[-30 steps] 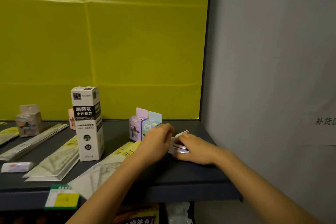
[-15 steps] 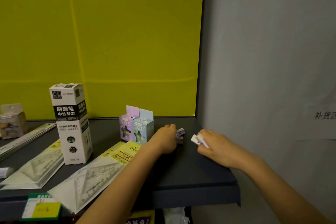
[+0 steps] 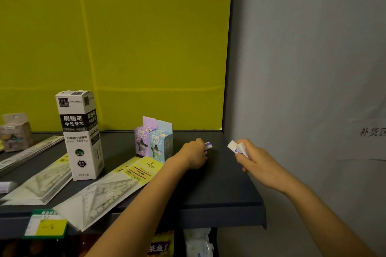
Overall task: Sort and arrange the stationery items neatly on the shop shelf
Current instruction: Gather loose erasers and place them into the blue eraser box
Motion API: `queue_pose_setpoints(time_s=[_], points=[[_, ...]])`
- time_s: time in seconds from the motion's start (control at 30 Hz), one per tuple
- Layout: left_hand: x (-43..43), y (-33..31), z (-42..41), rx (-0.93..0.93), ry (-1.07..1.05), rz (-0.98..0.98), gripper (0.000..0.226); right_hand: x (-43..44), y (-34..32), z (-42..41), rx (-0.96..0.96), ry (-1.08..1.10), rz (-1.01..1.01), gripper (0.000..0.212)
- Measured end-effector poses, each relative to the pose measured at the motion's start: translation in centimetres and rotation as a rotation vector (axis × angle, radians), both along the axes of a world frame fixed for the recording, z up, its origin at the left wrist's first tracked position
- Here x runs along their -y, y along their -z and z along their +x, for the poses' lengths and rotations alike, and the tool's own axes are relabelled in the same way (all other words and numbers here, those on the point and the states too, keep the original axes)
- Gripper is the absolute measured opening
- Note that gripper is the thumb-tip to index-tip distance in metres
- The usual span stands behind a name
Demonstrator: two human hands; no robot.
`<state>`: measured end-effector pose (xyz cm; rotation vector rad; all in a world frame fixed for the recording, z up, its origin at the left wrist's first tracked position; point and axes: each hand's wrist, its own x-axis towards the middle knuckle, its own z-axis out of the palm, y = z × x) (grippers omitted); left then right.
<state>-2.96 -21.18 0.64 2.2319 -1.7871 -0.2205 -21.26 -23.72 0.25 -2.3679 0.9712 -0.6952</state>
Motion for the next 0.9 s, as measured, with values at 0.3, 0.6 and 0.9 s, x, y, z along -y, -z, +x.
queue_pose_setpoints(time_s=[0.3, 0.6, 0.9], points=[[-7.4, -3.5, 0.0, -0.173, 0.006, -0.308, 0.021, -3.2, -2.0, 1.8, 0.128, -0.081, -0.109, 0.023], [-23.9, -6.3, 9.1, -0.234, -0.108, -0.430, 0.021, -10.5, -3.9, 10.4, 0.183, -0.404, -0.195, 0.022], [-40.3, -3.5, 19.5, -0.186, -0.464, -0.348, 0.011, -20.5, -3.1, 23.5, 0.169, -0.624, -0.200, 0.027]])
